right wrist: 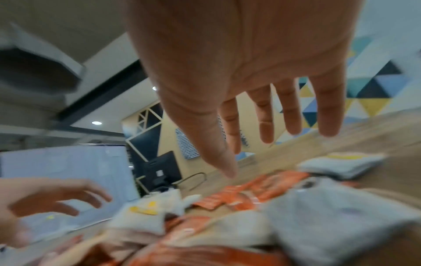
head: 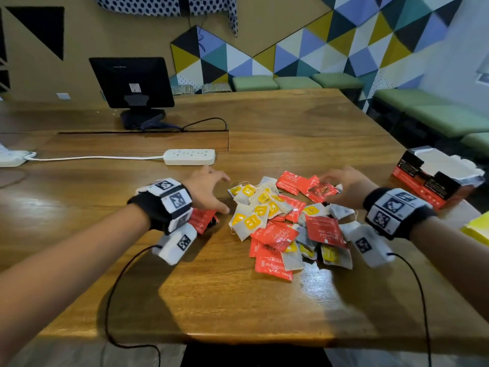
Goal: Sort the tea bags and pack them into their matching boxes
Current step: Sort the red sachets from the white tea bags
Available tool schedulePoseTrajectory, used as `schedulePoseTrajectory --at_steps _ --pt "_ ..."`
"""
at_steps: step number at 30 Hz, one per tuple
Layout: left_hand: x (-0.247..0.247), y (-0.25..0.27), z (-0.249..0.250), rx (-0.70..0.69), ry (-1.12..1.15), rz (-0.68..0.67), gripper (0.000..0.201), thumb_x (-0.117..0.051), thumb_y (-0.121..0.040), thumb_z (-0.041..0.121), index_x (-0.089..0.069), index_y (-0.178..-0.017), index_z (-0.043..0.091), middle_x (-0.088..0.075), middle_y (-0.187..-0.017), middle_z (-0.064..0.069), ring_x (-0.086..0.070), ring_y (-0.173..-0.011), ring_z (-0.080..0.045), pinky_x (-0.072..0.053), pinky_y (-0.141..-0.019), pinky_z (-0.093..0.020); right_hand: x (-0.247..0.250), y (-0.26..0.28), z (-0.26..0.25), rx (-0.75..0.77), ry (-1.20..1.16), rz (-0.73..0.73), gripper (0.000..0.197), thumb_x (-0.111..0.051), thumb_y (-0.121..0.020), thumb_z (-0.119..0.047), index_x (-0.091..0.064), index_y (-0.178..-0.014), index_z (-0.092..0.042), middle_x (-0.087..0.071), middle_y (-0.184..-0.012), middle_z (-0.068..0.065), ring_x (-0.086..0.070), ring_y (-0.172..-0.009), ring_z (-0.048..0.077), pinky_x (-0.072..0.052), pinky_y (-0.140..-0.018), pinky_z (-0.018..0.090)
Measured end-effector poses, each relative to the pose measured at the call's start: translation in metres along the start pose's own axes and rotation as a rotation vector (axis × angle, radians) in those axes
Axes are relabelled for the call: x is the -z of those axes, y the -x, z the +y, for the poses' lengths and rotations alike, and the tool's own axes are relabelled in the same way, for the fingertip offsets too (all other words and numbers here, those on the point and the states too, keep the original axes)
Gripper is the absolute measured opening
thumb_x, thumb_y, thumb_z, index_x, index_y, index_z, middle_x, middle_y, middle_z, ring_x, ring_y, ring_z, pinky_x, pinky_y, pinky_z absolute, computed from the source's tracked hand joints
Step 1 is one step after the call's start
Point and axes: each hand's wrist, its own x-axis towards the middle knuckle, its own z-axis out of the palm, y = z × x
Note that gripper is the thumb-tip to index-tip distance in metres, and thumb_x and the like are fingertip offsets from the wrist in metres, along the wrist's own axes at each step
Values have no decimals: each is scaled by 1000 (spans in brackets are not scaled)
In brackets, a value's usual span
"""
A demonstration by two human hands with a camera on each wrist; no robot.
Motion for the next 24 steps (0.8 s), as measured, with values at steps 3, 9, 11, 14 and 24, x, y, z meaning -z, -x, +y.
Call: schedulePoseTrajectory --at_steps 3,9,11,14,24 --pt "-10 -3 28 -83 22 -91 86 -76 -68 47 -31 -138 27 -31 -136 -6 -44 -121 -25 -44 -97 -36 -4 -5 -37 227 10 -104 61 -71 -76 -32 -46 -130 -22 -49 -116 -2 -49 -108 17 -41 -88 27" --pt "-23 -10 46 -69 35 -89 101 -79 -59 53 -28 -138 17 -39 -126 -8 -48 -110 -25 -45 -88 -38 -31 -24 -81 322 40 -200 103 -82 -58 -43 -27 -142 -23 -43 -141 3 -46 -125 22 -41 -103 39" --pt "-27 -11 47 -49 46 -81 101 -80 -59 51 -28 -138 16 -38 -126 -9 -48 -108 -24 -46 -87 -38 -34 -28 -87 322 29 -192 101 -82 -60 -40 -28 -142 -20 -43 -142 6 -46 -125 24 -41 -103 38" --pt "-31 -10 46 -39 54 -79 99 -78 -64 48 -24 -141 18 -37 -132 -9 -48 -117 -28 -45 -90 -37 -33 -30 -89 324 36 -190 78 -79 -69 -32 -41 -136 -17 -48 -134 8 -49 -119 25 -43 -96 34" --pt "-22 -23 35 -133 102 19 29 -68 -80 20 -60 -107 11 -60 -106 -8 -57 -96 -24 -36 -68 -22 -19 -25 -67 308 -203 -23 30 -74 -75 -19 -63 -103 -19 -56 -88 -5 -51 -80 14 -40 -74 26"
